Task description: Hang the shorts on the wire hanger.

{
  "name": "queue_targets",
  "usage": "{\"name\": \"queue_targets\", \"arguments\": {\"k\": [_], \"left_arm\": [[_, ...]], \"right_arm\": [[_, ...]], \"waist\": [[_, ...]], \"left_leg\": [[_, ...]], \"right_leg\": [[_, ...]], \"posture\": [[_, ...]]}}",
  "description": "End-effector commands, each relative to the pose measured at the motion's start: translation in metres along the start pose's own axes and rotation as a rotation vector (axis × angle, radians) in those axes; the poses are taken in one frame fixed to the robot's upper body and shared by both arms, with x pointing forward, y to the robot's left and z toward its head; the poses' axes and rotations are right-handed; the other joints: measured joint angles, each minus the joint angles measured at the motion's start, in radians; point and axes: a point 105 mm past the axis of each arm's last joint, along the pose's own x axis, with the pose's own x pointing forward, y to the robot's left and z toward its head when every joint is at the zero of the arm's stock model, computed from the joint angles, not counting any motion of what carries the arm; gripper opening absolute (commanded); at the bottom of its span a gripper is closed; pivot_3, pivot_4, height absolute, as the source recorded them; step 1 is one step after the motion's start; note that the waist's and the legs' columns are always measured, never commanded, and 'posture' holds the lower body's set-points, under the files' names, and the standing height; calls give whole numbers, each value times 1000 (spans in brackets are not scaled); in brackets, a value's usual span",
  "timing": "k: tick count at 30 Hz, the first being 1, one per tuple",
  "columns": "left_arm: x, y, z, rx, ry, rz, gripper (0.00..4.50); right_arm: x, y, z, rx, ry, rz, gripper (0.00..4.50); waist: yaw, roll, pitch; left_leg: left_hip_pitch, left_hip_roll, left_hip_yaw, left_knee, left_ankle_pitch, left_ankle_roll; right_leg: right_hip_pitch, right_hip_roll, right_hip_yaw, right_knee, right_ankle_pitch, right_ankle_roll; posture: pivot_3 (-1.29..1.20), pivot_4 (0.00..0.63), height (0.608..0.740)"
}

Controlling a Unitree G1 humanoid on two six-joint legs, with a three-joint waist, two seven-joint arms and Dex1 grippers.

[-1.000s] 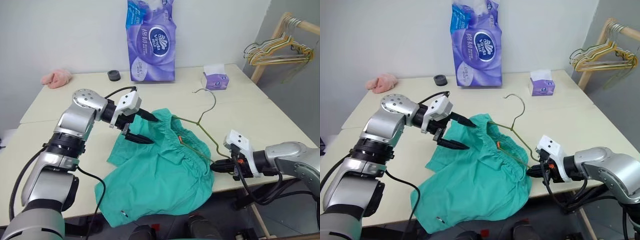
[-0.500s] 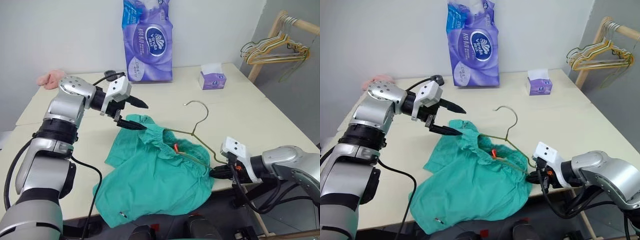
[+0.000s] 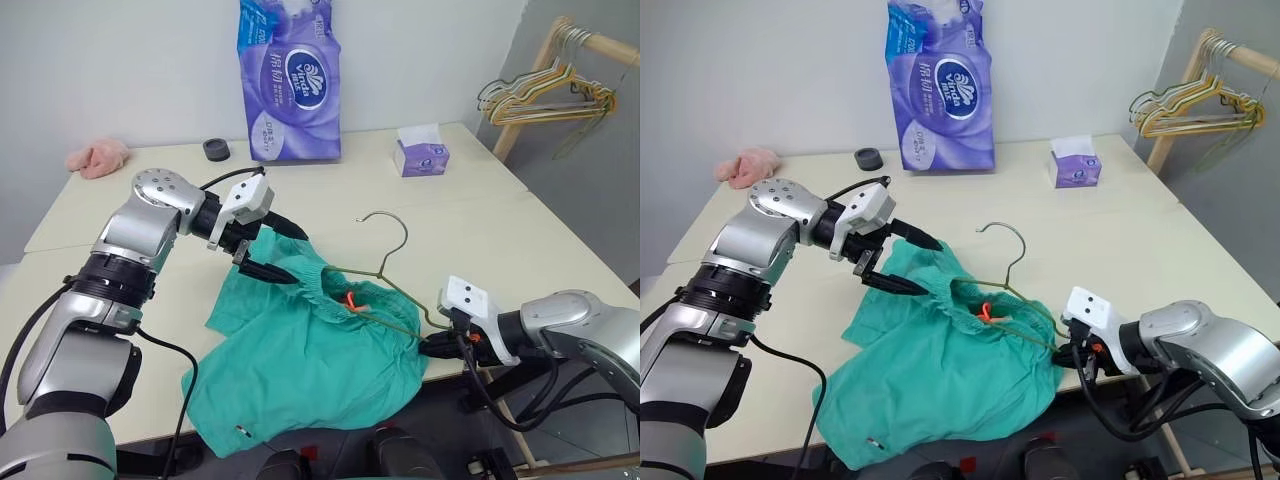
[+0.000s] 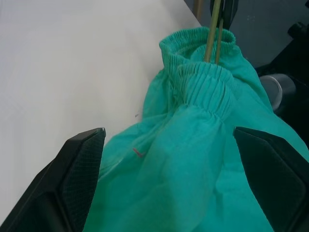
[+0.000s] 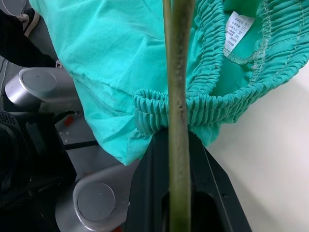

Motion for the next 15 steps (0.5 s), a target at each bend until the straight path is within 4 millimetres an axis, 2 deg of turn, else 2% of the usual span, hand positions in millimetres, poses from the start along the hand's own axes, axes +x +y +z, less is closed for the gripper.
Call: {"name": "queue_targets", "arguments": {"k": [1,15], "left_arm": [[8,-5,-2,28,14,-43,4488],[35,-23,-11,19,25,-160,4488]], "right_arm": [[-4,3,13,-93,-23,-8,0],[-2,8,24,-178,-37,-10,0]], "waist": [[-3,0,0],[-7,0,0]], "left_leg": [[0,0,0,0,0,0],[0,0,0,0,0,0]], "right_leg": [[0,0,0,0,0,0],[0,0,0,0,0,0]], "posture": [[-213,45,740],[-222,47,740]]}}
